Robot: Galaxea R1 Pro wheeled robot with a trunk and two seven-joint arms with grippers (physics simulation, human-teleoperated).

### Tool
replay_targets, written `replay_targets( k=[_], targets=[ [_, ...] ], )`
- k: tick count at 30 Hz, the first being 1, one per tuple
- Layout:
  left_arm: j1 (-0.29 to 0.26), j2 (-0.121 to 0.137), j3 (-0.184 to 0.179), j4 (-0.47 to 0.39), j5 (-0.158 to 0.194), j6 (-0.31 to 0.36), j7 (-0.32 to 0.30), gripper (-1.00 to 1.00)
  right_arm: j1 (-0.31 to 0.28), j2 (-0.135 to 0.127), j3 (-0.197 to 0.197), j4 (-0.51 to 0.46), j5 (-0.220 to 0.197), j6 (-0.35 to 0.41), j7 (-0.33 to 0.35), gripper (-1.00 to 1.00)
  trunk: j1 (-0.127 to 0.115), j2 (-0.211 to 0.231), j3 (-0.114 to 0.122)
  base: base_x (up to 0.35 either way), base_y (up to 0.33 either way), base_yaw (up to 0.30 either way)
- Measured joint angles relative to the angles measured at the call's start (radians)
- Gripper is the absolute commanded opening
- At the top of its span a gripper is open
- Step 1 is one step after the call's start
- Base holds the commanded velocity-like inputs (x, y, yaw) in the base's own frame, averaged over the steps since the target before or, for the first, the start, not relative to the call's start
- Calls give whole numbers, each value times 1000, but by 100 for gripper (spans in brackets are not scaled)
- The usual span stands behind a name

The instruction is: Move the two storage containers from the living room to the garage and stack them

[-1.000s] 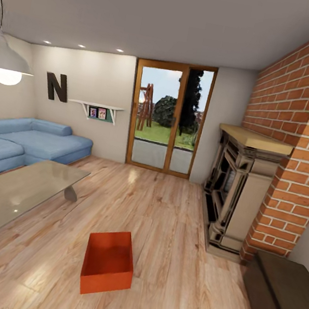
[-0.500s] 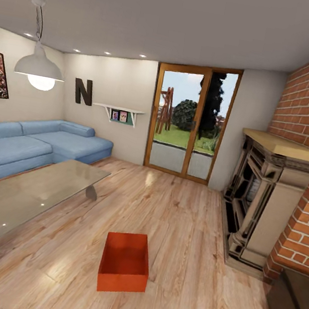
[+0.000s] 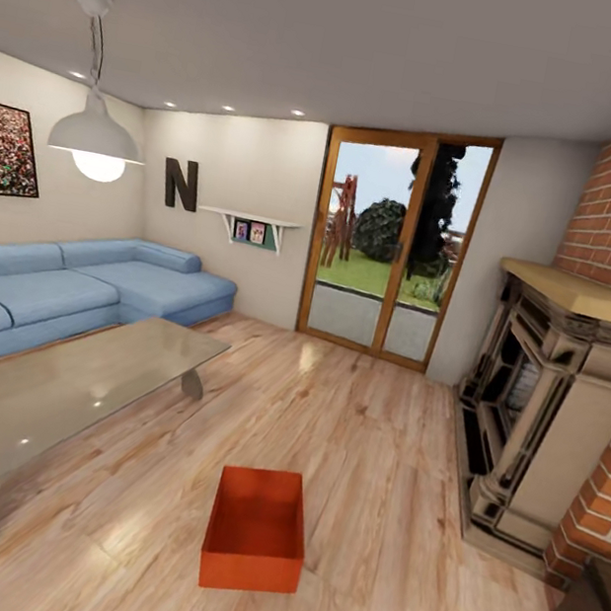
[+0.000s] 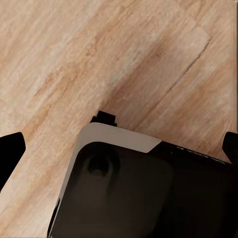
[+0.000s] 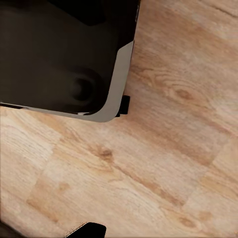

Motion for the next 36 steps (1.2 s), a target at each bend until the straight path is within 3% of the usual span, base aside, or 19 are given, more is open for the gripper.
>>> replay_targets(
  k=[21, 36],
  targets=[
    [0, 1, 0, 0, 0, 0, 0, 100, 0, 10, 8, 0, -3, -3, -16, 100, 0, 0, 0, 319, 0, 5],
    [0, 0, 0, 0, 0, 0, 0, 100, 0, 6, 6, 0, -5, -2, -15, 100, 0, 0, 0, 310, 0, 238]
  ],
)
